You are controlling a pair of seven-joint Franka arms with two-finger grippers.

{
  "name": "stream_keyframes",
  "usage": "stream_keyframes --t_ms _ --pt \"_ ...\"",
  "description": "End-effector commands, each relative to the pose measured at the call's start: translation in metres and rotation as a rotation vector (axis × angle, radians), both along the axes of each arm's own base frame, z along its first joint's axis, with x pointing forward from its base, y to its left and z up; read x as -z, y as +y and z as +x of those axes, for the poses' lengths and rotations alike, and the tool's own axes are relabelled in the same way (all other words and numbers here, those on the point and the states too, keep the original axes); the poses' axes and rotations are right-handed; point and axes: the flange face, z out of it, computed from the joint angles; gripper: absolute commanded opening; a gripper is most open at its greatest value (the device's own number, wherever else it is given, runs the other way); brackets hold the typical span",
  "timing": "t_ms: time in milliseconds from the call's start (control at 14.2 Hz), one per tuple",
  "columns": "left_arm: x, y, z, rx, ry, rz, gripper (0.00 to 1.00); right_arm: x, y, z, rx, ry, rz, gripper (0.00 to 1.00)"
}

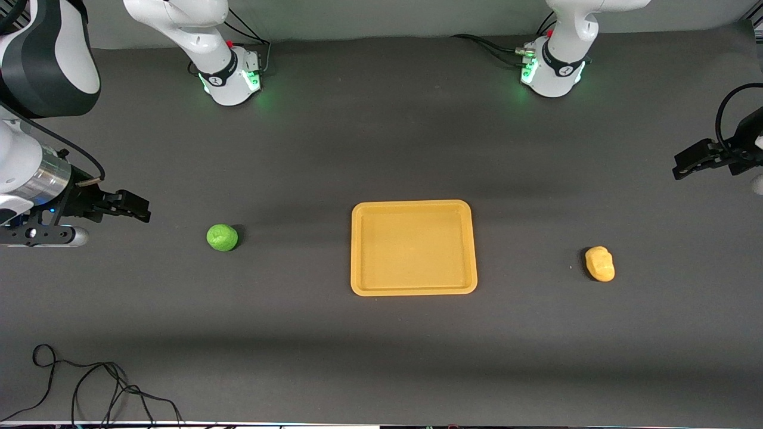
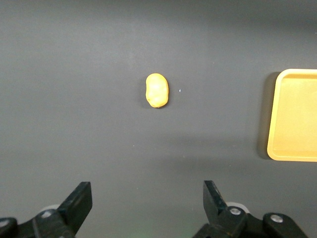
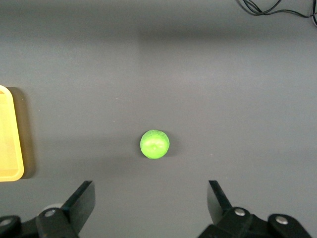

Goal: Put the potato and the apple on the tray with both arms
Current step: 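Move the right gripper toward the green apple while the left gripper approaches the potato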

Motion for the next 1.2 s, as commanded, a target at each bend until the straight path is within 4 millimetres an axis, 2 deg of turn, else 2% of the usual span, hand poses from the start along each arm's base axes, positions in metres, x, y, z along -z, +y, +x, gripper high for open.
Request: stream_keyframes --t_ms 0,70,352,562,633,703,844,1055,1125 --pt "-0.007 -0.005 -0.013 0.023 0.016 -0.015 1.0 -0.006 -0.008 -0.016 -0.019 -0.005 -0.016 1.0" --pt "-0.008 -0.004 -0.014 0.023 0.016 -0.017 1.0 -0.006 -0.009 -0.024 -0.034 -0.001 -0.014 1.0" --pt "-0.007 -0.013 -0.011 0.037 0.009 -0.015 1.0 -0.01 -0.032 -0.058 -0.002 0.016 0.042 1.0" --pt "0.01 -0.013 0.002 0.039 0.009 -0.009 1.0 -0.006 -0.024 -0.1 -0.014 -0.02 0.02 1.0" --pt "0.021 -0.015 0.009 0.04 0.016 -0.008 1.0 0.003 -0.024 -0.111 -0.028 -0.03 0.015 1.0" --pt "0.031 -0.014 0.017 0.036 0.018 -0.009 1.0 0.015 -0.025 -0.117 -0.08 -0.023 0.015 1.0" --pt "0.069 -0.013 0.038 0.031 0.04 -0.006 1.0 0.034 -0.024 -0.11 -0.104 -0.035 0.017 1.0" --pt "0.128 -0.011 0.069 0.029 0.056 0.005 1.0 0.098 -0.025 -0.082 -0.102 -0.001 0.044 1.0" --pt "0.148 -0.011 0.077 0.035 0.062 0.009 1.0 0.136 -0.026 -0.078 -0.089 -0.01 0.065 1.0"
